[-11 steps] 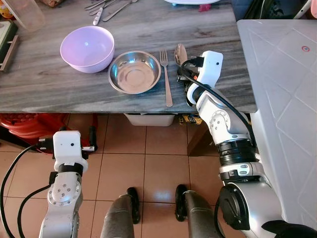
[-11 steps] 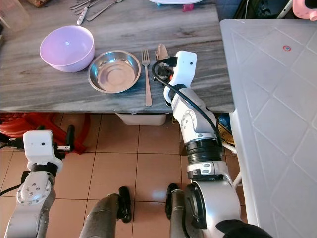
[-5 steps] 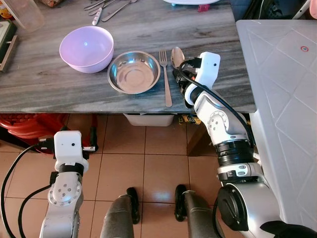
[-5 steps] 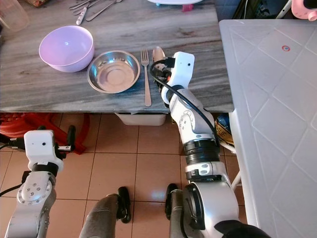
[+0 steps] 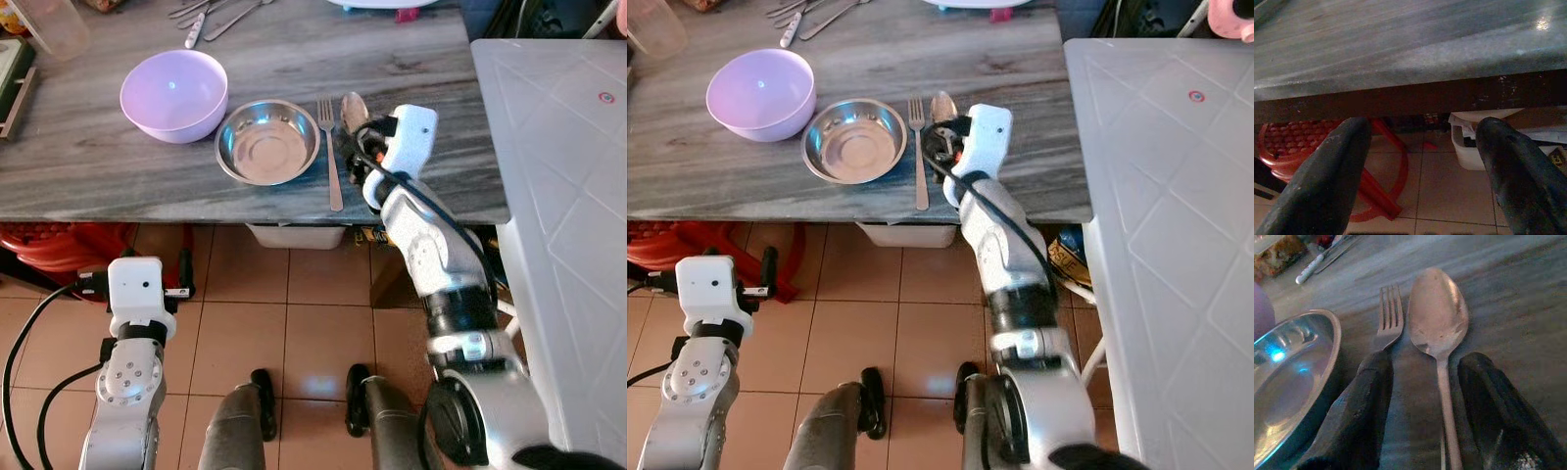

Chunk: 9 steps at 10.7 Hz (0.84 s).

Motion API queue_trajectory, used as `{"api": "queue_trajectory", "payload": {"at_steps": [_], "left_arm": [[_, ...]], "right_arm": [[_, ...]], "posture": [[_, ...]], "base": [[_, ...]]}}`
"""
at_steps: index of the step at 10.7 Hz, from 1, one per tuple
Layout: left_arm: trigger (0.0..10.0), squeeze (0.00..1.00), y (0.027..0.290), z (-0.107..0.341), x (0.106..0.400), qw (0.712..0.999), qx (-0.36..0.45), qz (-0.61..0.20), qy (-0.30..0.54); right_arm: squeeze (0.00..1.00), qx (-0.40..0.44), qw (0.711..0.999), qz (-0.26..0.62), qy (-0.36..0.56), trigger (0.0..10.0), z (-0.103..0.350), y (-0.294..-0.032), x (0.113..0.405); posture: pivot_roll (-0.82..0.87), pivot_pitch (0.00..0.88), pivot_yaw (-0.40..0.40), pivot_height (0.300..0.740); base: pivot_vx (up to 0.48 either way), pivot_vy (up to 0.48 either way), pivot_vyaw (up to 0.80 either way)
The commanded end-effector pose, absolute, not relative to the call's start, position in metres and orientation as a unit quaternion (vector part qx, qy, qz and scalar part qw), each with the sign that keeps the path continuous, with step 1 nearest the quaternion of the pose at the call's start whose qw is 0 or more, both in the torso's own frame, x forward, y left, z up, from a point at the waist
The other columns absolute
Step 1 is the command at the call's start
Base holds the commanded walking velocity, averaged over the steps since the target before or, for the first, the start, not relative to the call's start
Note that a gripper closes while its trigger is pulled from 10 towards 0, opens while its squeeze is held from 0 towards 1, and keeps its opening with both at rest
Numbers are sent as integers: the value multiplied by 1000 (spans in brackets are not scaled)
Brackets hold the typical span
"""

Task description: Setting the table

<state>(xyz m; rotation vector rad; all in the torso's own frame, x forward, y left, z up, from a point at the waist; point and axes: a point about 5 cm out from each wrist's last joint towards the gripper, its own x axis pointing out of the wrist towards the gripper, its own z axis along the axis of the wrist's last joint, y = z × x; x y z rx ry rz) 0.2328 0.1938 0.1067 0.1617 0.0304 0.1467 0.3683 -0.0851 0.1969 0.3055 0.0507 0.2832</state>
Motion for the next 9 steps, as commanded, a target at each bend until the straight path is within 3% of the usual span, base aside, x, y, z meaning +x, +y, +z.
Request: {"api": "queue_trajectory", "payload": {"at_steps": [1,2,4,5,6,7,8,9], "left_arm": [[10000,0,195,104,230,994,81,75,23],[10000,0,195,104,231,994,79,75,22],[10000,0,195,104,232,994,75,71,20],[10000,0,195,105,232,995,74,71,20],[10000,0,195,104,233,994,75,72,19],[10000,0,196,105,233,994,76,74,18],[10000,0,196,105,235,994,76,75,16],[10000,0,196,105,235,994,75,74,16]], "right_arm": [[0,148,977,151,7,10000,202,-81,365],[0,149,976,159,-16,10000,204,-80,361],[1000,133,978,151,-56,10000,211,-86,354],[1000,123,979,144,-72,10000,214,-90,351],[851,103,983,121,-87,10000,215,-99,345],[361,80,988,93,-90,10000,209,-109,339],[145,52,995,62,-55,10000,191,-120,332],[137,45,997,47,-37,10000,184,-125,331]], "posture": [[26,309,37,740],[26,304,38,740],[27,297,37,740],[29,292,38,740],[29,283,34,740],[28,281,34,740],[28,278,36,740],[29,276,37,740]], "base": [[0,0,0],[0,0,0],[0,0,0],[0,0,0],[0,0,0],[0,0,0],[0,0,0],[0,0,0]]}}
